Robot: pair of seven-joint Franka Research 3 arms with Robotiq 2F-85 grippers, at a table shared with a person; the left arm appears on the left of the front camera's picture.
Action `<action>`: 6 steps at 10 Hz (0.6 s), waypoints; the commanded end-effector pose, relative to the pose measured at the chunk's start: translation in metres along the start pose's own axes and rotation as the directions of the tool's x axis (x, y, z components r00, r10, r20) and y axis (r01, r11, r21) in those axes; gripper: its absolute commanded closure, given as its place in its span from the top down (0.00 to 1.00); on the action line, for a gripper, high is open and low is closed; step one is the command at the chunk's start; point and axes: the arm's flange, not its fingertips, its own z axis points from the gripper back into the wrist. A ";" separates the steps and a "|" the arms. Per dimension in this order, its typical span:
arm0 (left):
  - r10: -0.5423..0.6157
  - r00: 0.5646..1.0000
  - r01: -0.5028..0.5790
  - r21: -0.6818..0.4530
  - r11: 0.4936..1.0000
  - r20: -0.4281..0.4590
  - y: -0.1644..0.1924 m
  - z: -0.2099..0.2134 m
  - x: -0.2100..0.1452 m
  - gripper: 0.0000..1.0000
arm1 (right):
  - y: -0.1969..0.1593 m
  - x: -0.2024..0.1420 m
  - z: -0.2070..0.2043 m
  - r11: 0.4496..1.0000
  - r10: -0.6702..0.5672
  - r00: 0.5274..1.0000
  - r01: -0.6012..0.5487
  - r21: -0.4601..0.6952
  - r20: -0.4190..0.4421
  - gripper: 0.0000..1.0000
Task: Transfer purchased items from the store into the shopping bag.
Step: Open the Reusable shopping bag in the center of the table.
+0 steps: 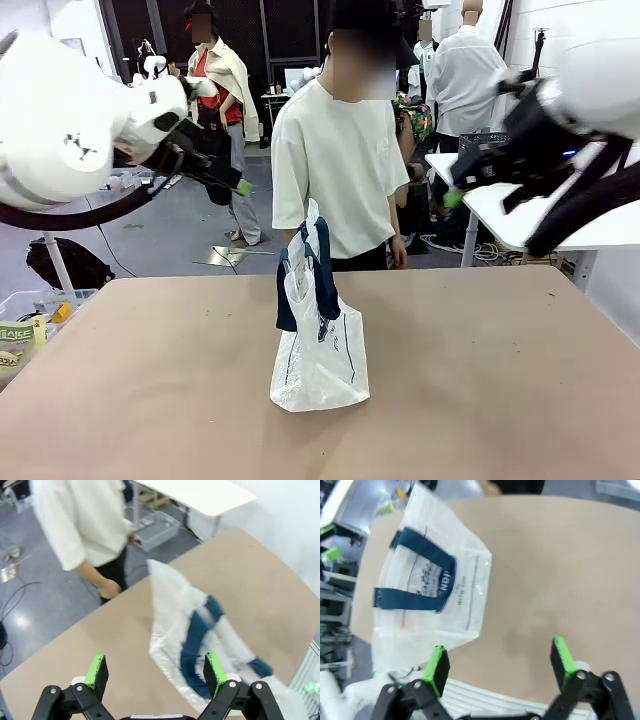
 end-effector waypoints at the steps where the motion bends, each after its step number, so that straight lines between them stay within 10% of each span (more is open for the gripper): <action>1: -0.033 0.997 0.027 -0.080 0.996 -0.073 -0.002 -0.038 0.021 1.00 | 0.038 0.013 -0.024 0.999 0.010 1.000 -0.009 0.034 -0.017 1.00; 6: -0.014 0.992 -0.001 -0.112 0.994 -0.126 -0.042 -0.080 0.025 1.00 | 0.090 0.006 -0.040 1.000 0.005 1.000 -0.005 0.024 -0.020 1.00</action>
